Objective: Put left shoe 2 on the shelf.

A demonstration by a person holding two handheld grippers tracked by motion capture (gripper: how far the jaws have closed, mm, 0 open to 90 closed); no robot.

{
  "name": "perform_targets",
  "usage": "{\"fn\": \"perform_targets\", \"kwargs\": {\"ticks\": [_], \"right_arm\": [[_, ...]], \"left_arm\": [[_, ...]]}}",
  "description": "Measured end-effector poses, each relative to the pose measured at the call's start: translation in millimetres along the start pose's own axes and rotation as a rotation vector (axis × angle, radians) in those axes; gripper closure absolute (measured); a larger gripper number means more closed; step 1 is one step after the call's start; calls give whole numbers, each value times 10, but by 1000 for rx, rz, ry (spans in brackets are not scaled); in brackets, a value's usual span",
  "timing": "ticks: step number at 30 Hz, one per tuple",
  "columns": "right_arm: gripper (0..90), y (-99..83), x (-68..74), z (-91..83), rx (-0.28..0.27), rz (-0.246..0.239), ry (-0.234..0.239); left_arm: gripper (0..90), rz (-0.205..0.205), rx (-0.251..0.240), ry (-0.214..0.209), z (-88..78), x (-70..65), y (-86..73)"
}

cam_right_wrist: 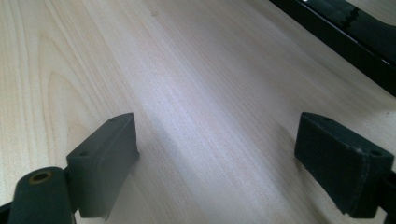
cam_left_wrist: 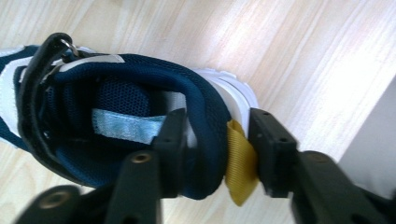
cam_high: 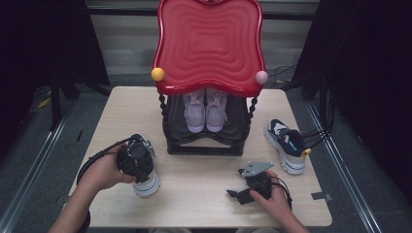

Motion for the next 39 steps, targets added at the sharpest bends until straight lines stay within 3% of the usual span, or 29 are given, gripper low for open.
{"fn": "perform_targets", "kwargs": {"ticks": [2, 6, 12, 15, 18, 31, 39], "right_arm": [[126, 0, 0, 0, 0, 0, 0], [126, 0, 0, 0, 0, 1, 0], [126, 1, 1, 0, -1, 2, 0], [126, 1, 1, 0, -1, 2, 0], [126, 1, 1, 0, -1, 3, 0], [126, 2, 0, -1, -1, 2, 1], [125, 1, 1, 0, -1, 3, 1]], "left_arm": [[503, 10, 18, 17, 23, 13, -2], [419, -42, 35, -4, 70, 31, 4], [349, -6, 47, -25, 32, 23, 17], [357, 7, 43, -28, -30, 17, 38], [364, 30, 81, -30, -23, 8, 17], [494, 63, 131, -78, 201, -30, 29], [545, 74, 160, -78, 282, -28, 24]]}}
Point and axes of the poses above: each handheld gripper's, and its own axes: z roughly forward along the jaws, y roughly out of its top, x roughly to its left, the point moved 10 cm from there along z, roughly forward along the jaws, and after that the axes turned 9 degrees about x, right-handed, at the moved point
